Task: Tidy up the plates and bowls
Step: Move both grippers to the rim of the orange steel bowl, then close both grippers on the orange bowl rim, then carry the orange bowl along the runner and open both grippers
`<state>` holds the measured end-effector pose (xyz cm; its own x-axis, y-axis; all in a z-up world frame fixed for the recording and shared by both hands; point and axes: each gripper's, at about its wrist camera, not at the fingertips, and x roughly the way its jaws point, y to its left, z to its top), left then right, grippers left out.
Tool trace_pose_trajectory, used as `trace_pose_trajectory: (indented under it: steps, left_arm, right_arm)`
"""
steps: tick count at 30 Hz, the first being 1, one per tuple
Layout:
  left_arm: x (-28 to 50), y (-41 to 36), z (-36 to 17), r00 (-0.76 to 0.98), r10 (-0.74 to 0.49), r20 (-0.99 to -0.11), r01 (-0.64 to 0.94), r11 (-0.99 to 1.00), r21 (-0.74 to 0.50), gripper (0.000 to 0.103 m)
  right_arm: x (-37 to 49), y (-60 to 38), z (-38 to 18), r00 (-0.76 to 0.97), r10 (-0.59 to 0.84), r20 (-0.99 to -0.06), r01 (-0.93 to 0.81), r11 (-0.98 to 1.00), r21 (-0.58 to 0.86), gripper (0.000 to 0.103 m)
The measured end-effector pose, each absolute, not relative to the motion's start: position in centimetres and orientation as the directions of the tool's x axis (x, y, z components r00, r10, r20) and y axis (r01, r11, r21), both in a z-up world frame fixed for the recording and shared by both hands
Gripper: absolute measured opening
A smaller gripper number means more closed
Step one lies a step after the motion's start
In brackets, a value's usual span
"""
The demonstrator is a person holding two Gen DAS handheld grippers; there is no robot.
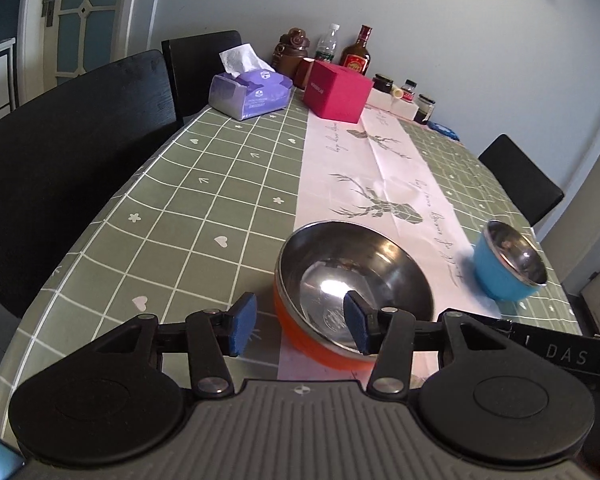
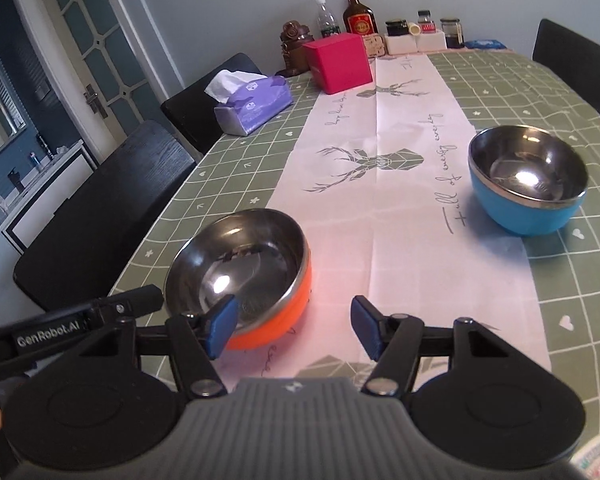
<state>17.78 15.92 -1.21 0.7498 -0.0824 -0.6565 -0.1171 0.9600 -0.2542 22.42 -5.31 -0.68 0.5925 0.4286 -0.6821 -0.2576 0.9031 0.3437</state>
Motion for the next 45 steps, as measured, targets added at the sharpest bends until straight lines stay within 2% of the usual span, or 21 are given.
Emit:
trace_pose_trajectory:
  steps: [3, 6, 7, 12, 14, 15, 16, 18, 27, 36, 45]
  left_arm:
    - [19.2, 16.0, -1.9, 0.737, -0.069, -0.672, -0.131, 0.961, -0.242, 0.057]
    - [20.3, 15.9, -2.3, 0.728, -0.053, -0.684, -0.139, 0.965, -0.223, 0.054]
    - [20.5, 15.8, -2.5, 0.724, -0.048, -0.688, -0.141, 0.966, -0.216, 0.05]
    - [21.5, 15.5, -3.3, 0.705, -0.03, -0.708, -0.153, 0.969, -0.193, 0.036]
    - [21.8, 15.6, -3.5, 0.705, -0.023, -0.709, -0.16, 0.968, -0.191, 0.029]
    - [21.8, 15.5, -3.6, 0.703, -0.022, -0.711, -0.16, 0.969, -0.188, 0.021]
    - [21.8, 15.4, -3.5, 0.702, -0.021, -0.712, -0.156, 0.97, -0.184, 0.016]
    - [21.7, 15.2, -3.4, 0.699, -0.011, -0.715, -0.158, 0.973, -0.169, 0.013]
    - [19.5, 14.6, -1.9, 0.7, -0.008, -0.714, -0.167, 0.97, -0.175, 0.013]
    - [14.0, 12.6, 0.3, 0.724, -0.016, -0.689, -0.174, 0.963, -0.204, 0.013]
    - [9.4, 10.5, -0.6, 0.71, -0.068, -0.701, -0.155, 0.956, -0.249, 0.013]
  right_arm:
    - [23.8, -4.9, -1.3, 0.577, 0.425, -0.697, -0.242, 0.905, 0.351, 0.061]
    - [24.8, -4.6, -1.9, 0.563, 0.426, -0.708, -0.235, 0.904, 0.357, 0.054]
    - [25.0, -4.5, -2.1, 0.56, 0.427, -0.71, -0.233, 0.904, 0.36, 0.054]
    - [25.9, -4.5, -3.0, 0.542, 0.435, -0.719, -0.226, 0.9, 0.374, 0.04]
    - [26.0, -4.6, -3.1, 0.541, 0.443, -0.715, -0.226, 0.895, 0.383, 0.031]
    - [26.1, -4.6, -3.1, 0.539, 0.45, -0.712, -0.229, 0.892, 0.391, 0.03]
    - [26.1, -4.6, -3.1, 0.536, 0.461, -0.707, -0.234, 0.886, 0.4, 0.024]
    - [26.1, -4.6, -3.0, 0.528, 0.476, -0.703, -0.238, 0.878, 0.415, 0.015]
    - [24.2, -5.0, -1.7, 0.543, 0.464, -0.7, -0.244, 0.885, 0.397, 0.012]
    - [18.7, -7.9, -0.4, 0.561, 0.482, -0.673, -0.226, 0.871, 0.436, 0.012]
    - [12.9, -11.2, -1.2, 0.58, 0.472, -0.664, -0.173, 0.868, 0.466, 0.012]
